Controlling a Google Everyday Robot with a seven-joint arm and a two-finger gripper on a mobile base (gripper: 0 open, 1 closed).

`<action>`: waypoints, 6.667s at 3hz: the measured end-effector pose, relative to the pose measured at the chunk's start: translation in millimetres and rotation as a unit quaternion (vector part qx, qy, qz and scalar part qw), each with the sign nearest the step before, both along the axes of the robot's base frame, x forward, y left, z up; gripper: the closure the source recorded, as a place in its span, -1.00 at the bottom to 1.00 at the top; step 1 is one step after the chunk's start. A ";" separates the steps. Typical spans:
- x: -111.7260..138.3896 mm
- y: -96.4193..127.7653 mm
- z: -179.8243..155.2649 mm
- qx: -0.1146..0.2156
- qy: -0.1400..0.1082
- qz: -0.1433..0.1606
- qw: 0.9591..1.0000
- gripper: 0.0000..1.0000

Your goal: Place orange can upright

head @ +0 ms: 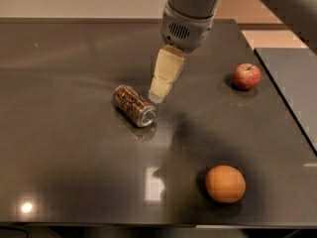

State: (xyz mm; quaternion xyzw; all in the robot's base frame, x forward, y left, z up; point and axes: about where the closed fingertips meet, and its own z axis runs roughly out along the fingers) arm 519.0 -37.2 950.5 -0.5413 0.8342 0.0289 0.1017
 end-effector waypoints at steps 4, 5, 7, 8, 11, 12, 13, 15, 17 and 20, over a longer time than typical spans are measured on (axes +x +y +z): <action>15.8 106.7 -40.7 -0.014 0.066 -0.103 0.992 -1.00; 14.3 115.8 -53.9 -0.019 0.078 -0.120 0.990 -1.00; 45.5 97.3 -81.3 -0.034 0.096 -0.176 0.979 -1.00; 47.7 97.6 -87.8 -0.040 0.097 -0.178 0.978 -1.00; 46.8 99.4 -116.7 -0.073 0.103 -0.182 0.975 -0.16; 44.1 101.9 -109.7 -0.061 0.102 -0.171 0.978 0.30; 39.2 102.6 -72.2 0.002 0.076 -0.132 0.988 0.76; 39.7 90.8 1.5 0.213 0.024 -0.024 0.976 1.00; 28.0 80.5 35.0 0.402 -0.042 0.053 0.913 1.00; 5.1 72.9 11.5 0.524 -0.113 0.134 0.834 1.00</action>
Offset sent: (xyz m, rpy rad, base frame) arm 0.0140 0.0886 -0.0318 -0.0681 0.1752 -0.2131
